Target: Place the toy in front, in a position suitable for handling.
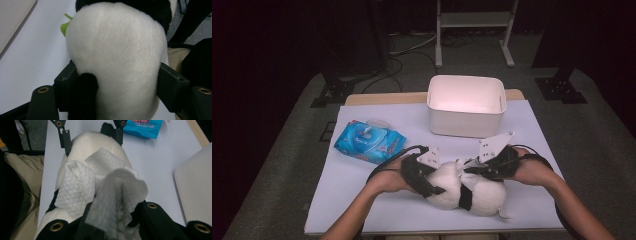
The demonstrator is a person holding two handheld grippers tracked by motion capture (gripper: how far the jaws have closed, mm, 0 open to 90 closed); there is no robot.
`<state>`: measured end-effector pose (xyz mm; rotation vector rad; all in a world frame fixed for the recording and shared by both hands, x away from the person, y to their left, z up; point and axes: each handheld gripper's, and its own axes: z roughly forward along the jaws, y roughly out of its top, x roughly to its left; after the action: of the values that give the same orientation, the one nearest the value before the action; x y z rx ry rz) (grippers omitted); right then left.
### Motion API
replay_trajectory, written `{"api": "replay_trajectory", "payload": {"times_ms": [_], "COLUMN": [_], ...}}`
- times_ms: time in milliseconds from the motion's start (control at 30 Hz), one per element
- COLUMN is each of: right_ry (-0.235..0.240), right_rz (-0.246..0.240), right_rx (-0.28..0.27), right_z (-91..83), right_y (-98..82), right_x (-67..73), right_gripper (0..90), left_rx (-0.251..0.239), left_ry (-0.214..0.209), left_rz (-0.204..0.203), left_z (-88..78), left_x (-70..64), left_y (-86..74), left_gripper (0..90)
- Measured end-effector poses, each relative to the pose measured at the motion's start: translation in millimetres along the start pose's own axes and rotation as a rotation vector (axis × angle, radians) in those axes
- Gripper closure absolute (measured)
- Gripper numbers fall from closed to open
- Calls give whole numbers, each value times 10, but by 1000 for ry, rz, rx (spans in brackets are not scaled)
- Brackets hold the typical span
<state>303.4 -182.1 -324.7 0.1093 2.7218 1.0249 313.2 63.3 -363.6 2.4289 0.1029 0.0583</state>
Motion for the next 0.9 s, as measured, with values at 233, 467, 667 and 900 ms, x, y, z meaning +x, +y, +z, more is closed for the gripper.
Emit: {"api": "replay_trajectory", "payload": {"times_ms": [233,467,667,900], "right_ry": [-54,-98,-109,-127], "right_rz": [53,131,159,165], "right_rx": [-27,-53,-55,-39], "right_z": [-217,-358,-396,-512], "right_y": [-197,-457,-526,-607], "right_x": [-48,-156,-184,-119], "right_gripper": [780,776,777,775], "left_rx": [-34,-41,-63,-64], "left_ry": [-10,-13,-14,-9], "left_rz": [-20,-7,-29,-21], "left_z": [-4,-4,-2,-9], "left_x": [31,19,18,-5], "left_y": [-73,-80,-110,-128], "left_gripper": [282,290,294,294]}}
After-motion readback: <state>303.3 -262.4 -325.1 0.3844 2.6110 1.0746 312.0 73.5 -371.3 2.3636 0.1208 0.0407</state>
